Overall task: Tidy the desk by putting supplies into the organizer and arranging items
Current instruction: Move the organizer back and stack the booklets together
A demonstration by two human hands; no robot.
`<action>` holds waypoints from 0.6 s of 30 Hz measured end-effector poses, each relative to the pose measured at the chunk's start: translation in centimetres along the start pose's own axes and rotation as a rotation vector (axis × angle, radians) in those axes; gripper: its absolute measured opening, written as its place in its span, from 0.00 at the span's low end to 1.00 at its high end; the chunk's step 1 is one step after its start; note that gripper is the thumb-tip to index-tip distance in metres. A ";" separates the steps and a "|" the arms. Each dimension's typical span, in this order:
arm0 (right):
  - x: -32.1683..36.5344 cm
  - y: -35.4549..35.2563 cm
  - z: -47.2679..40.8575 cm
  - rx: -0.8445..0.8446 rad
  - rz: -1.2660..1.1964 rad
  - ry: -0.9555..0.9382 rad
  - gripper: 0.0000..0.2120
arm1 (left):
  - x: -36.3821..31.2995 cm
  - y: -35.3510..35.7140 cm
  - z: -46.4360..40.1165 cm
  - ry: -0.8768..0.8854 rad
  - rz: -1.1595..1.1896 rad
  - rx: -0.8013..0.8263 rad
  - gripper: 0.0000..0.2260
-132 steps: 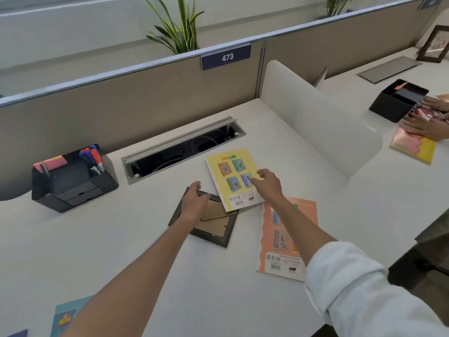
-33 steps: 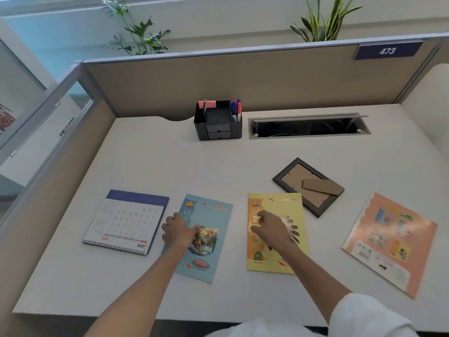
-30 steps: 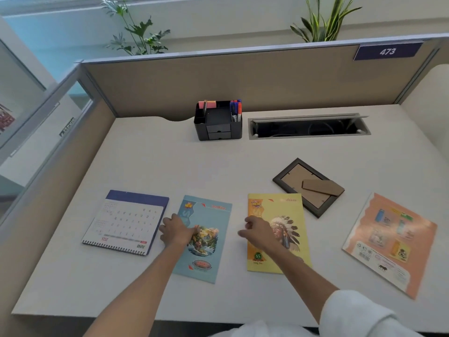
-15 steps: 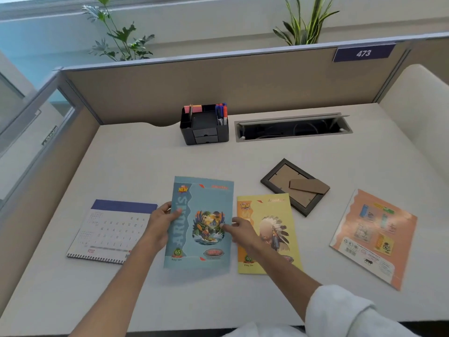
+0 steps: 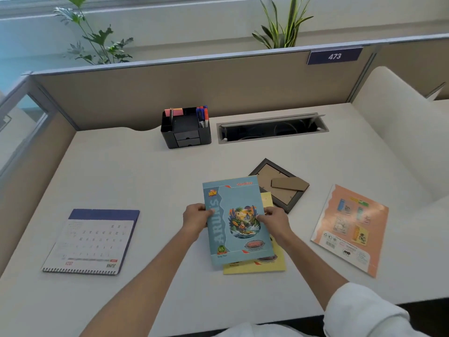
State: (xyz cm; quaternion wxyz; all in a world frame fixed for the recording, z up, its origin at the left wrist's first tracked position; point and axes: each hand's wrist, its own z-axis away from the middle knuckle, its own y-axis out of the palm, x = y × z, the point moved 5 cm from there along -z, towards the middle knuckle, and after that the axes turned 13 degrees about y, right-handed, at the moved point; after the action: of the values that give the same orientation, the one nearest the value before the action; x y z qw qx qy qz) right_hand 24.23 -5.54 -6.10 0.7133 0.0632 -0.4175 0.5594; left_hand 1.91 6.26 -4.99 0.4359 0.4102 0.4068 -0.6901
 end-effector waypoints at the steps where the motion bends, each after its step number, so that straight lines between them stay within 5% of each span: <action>1: -0.4 -0.7 0.0 -0.033 0.040 -0.005 0.04 | 0.2 0.6 -0.1 0.012 -0.073 0.000 0.02; 10: -3.0 -2.9 -0.2 -0.177 0.245 0.013 0.09 | 0.9 3.4 -0.6 0.054 -0.504 0.036 0.12; 18: -4.7 -3.7 -0.8 -0.203 0.331 0.024 0.03 | 1.9 4.4 0.3 0.071 -0.636 0.061 0.08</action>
State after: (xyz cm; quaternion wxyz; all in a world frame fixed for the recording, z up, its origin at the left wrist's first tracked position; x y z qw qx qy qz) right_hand 27.65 -9.95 -8.39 0.6192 -0.0854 -0.4679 0.6248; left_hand 5.42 4.23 -7.55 0.1714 0.2994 0.5086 -0.7889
